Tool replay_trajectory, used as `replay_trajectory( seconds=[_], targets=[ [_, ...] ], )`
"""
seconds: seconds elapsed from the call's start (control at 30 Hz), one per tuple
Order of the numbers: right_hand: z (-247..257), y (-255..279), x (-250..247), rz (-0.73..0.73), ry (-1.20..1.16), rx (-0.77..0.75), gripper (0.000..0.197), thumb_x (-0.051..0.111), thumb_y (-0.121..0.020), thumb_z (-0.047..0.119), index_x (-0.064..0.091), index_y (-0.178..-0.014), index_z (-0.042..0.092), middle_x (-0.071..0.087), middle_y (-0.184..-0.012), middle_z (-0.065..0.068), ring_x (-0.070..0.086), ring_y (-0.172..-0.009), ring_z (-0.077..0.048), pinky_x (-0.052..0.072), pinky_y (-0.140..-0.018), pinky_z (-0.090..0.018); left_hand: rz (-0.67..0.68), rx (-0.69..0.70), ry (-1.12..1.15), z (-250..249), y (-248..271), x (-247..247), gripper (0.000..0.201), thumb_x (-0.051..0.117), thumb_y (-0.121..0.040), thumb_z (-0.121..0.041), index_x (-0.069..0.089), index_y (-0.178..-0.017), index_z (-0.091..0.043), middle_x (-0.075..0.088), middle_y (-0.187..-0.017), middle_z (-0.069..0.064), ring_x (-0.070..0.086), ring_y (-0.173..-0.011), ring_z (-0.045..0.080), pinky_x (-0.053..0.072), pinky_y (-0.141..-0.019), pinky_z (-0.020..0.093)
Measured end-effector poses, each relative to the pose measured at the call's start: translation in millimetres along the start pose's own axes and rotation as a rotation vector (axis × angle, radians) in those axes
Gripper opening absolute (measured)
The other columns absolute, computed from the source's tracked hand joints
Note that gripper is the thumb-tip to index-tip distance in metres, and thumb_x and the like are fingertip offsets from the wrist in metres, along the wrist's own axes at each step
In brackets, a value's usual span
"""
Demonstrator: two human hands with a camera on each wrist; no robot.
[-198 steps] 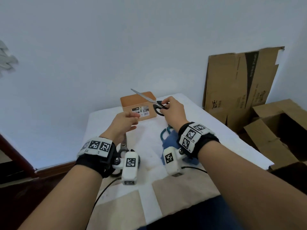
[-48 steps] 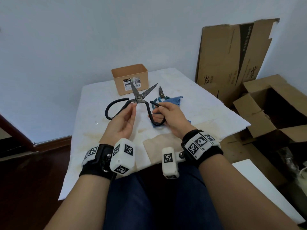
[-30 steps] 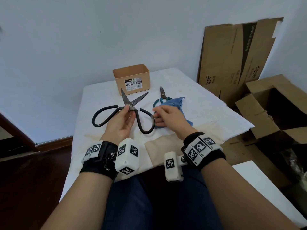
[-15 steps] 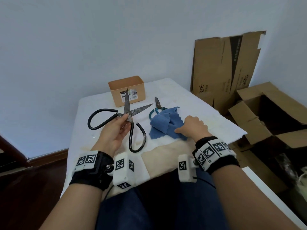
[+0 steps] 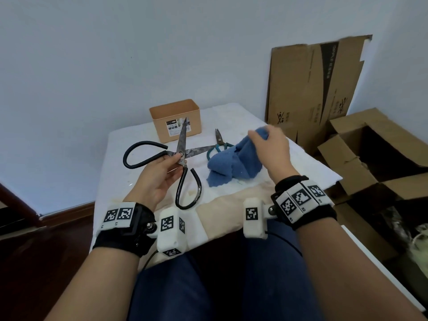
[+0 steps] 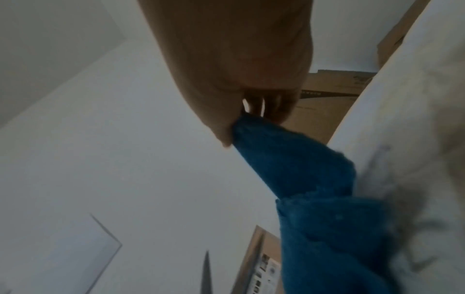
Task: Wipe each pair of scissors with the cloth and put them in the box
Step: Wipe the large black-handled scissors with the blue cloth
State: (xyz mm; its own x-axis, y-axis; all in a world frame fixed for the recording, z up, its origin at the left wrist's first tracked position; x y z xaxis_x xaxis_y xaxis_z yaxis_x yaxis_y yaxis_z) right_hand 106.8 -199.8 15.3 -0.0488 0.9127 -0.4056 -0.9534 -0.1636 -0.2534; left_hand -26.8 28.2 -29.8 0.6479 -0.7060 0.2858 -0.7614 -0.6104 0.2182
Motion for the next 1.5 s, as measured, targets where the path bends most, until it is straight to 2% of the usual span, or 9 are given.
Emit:
replay_trajectory(
  seconds=[0.13, 0.27, 0.47, 0.7, 0.77, 0.9, 1.07, 1.33, 1.5],
  targets=[
    [40, 0, -18, -0.284, -0.26, -0.204, 0.024, 0.053, -0.098, 0.03, 0.055, -0.115, 0.013, 0.047, -0.111, 0.008, 0.047, -0.095, -0.001, 0.038, -0.078, -0.005, 0.013, 0.023, -0.03, -1, 2, 0, 0.013, 0.069, -0.092, -0.013, 0.061, -0.083, -0.016, 0.074, -0.074, -0.002, 0.068, -0.069, 0.008, 0.058, -0.068, 0.017],
    [48, 3, 2, -0.214, -0.32, -0.254, 0.021, 0.058, -0.096, 0.024, 0.047, -0.091, 0.008, 0.038, -0.072, 0.005, 0.035, -0.059, -0.002, 0.033, -0.06, -0.019, 0.019, 0.061, -0.101, -2, 5, 0, 0.015, 0.069, -0.093, -0.013, 0.06, -0.081, -0.015, 0.073, -0.075, -0.001, 0.066, -0.066, 0.008, 0.057, -0.066, 0.017],
    [13, 27, 59, 0.115, -0.104, -0.251, 0.024, 0.06, -0.091, 0.01, 0.054, -0.115, 0.01, 0.057, -0.106, -0.008, 0.052, -0.094, -0.02, 0.039, -0.078, -0.031, 0.042, 0.018, -0.214, 4, 11, -5, 0.004, 0.067, -0.093, -0.011, 0.064, -0.09, -0.011, 0.07, -0.079, 0.003, 0.063, -0.066, 0.01, 0.056, -0.062, 0.015],
    [11, 41, 74, 0.277, -0.017, -0.344, 0.01, 0.061, -0.092, 0.019, 0.064, -0.094, 0.01, 0.059, -0.088, -0.005, 0.051, -0.08, -0.016, 0.034, -0.067, -0.026, 0.11, -0.036, -0.245, 14, 16, -5, 0.005, 0.067, -0.092, -0.007, 0.064, -0.088, -0.01, 0.071, -0.072, 0.0, 0.064, -0.066, 0.006, 0.055, -0.063, 0.014],
    [8, 44, 79, 0.287, 0.016, -0.343, 0.028, 0.057, -0.095, 0.029, 0.055, -0.078, 0.007, 0.051, -0.082, -0.006, 0.049, -0.076, -0.019, 0.036, -0.071, -0.035, 0.108, -0.031, -0.238, 17, 18, -5, 0.004, 0.067, -0.092, -0.008, 0.064, -0.093, -0.008, 0.07, -0.076, 0.001, 0.063, -0.065, 0.006, 0.055, -0.063, 0.014],
    [-3, 54, 85, 0.297, -0.037, -0.37, 0.017, 0.054, -0.096, 0.011, 0.059, -0.08, 0.016, 0.05, -0.089, -0.004, 0.048, -0.078, -0.015, 0.037, -0.073, -0.027, 0.093, -0.027, -0.226, 20, 19, -7, 0.009, 0.068, -0.091, -0.007, 0.06, -0.088, -0.011, 0.068, -0.082, 0.005, 0.063, -0.066, 0.007, 0.054, -0.061, 0.014],
    [-4, 61, 87, 0.236, -0.11, -0.381, 0.014, 0.06, -0.088, 0.002, 0.066, -0.098, 0.008, 0.064, -0.098, -0.002, 0.054, -0.085, -0.006, 0.04, -0.073, -0.013, 0.095, -0.002, -0.251, 20, 22, -7, 0.013, 0.068, -0.09, -0.006, 0.06, -0.082, -0.012, 0.065, -0.085, 0.009, 0.061, -0.072, 0.011, 0.054, -0.062, 0.014],
    [1, 33, 59, -0.099, -0.166, -0.36, 0.021, 0.056, -0.089, 0.008, 0.069, -0.106, 0.012, 0.061, -0.107, -0.006, 0.061, -0.096, -0.008, 0.052, -0.088, -0.038, 0.071, -0.036, -0.121, 7, 16, -16, 0.021, 0.065, -0.092, -0.004, 0.056, -0.077, -0.015, 0.067, -0.075, 0.0, 0.061, -0.063, 0.009, 0.06, -0.071, 0.021],
    [8, 20, 48, -0.254, -0.198, -0.411, 0.022, 0.052, -0.091, 0.004, 0.068, -0.106, 0.009, 0.058, -0.109, -0.006, 0.052, -0.091, 0.015, 0.046, -0.087, -0.017, 0.135, -0.043, -0.215, -7, 12, -16, 0.009, 0.061, -0.094, -0.003, 0.06, -0.089, -0.01, 0.068, -0.076, 0.002, 0.067, -0.067, 0.015, 0.061, -0.079, 0.027]
  ],
)
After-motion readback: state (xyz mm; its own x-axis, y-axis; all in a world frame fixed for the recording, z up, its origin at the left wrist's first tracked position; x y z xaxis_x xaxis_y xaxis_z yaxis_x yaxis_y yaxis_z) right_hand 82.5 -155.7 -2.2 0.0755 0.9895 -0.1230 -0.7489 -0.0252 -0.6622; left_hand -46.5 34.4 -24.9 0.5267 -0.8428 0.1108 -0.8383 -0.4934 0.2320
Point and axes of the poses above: each hand's wrist, its own y-axis away from the middle knuckle, its own x-axis out of the palm, z = x × y, the point moved 3 cm from there along -y, towards the middle knuckle
